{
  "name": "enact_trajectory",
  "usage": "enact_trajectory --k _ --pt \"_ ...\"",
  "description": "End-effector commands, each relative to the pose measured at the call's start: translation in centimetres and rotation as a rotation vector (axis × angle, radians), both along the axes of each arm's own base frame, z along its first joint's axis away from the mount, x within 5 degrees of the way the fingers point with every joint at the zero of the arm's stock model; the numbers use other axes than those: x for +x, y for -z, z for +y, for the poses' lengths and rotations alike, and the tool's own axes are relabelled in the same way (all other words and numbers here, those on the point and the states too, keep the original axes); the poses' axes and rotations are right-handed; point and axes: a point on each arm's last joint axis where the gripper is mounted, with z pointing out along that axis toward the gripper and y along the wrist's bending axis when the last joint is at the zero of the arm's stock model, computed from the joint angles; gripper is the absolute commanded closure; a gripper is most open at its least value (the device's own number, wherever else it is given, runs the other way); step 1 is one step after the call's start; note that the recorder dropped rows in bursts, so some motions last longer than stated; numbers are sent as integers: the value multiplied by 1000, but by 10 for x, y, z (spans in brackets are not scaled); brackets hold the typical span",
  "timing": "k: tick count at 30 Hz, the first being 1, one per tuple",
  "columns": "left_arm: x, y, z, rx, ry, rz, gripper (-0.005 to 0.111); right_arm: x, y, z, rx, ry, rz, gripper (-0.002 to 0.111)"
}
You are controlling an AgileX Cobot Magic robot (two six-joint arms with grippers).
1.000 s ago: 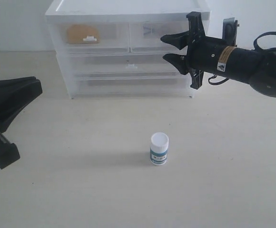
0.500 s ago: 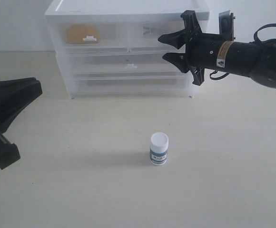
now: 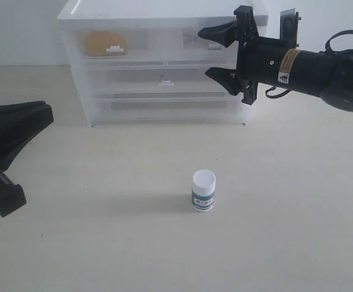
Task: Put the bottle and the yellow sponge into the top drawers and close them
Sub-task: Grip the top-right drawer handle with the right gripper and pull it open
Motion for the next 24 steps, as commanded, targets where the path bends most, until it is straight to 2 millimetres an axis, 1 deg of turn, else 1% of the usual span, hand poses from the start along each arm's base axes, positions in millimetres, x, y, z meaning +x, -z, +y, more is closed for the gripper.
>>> enact_trajectory --k 1,3,5,9,10,12,13,15,16,19,21,24 --pt "0 3 0 -2 -7 19 103 -4 -34 1 164 -75 -131 52" --pt "0 3 0 -2 -7 19 103 -6 -38 0 205 -102 -154 57" --pt "0 3 0 -2 -7 19 103 -8 -43 -1 250 -136 -184 57" --pt "0 3 0 -2 -7 19 103 -12 -39 0 204 -197 -168 56" --pt "0 3 0 -2 -7 19 103 -13 -37 1 178 -213 -164 53" --pt "0 3 0 -2 -7 19 103 -13 -32 1 135 -213 -145 43" --pt "0 3 0 -2 -7 19 103 -13 -31 1 119 -208 -139 34" --pt "0 3 1 -3 -12 29 103 -13 -30 1 112 -207 -130 24" --pt "1 4 1 1 -15 33 103 -13 -30 1 121 -210 -127 23" --pt "1 4 1 5 -19 37 103 -13 -30 1 120 -218 -109 23" --pt "1 4 1 5 -19 37 103 -12 -28 -4 111 -211 -94 23" --pt "1 4 1 5 -19 37 103 -8 -23 -16 51 -185 -75 23"
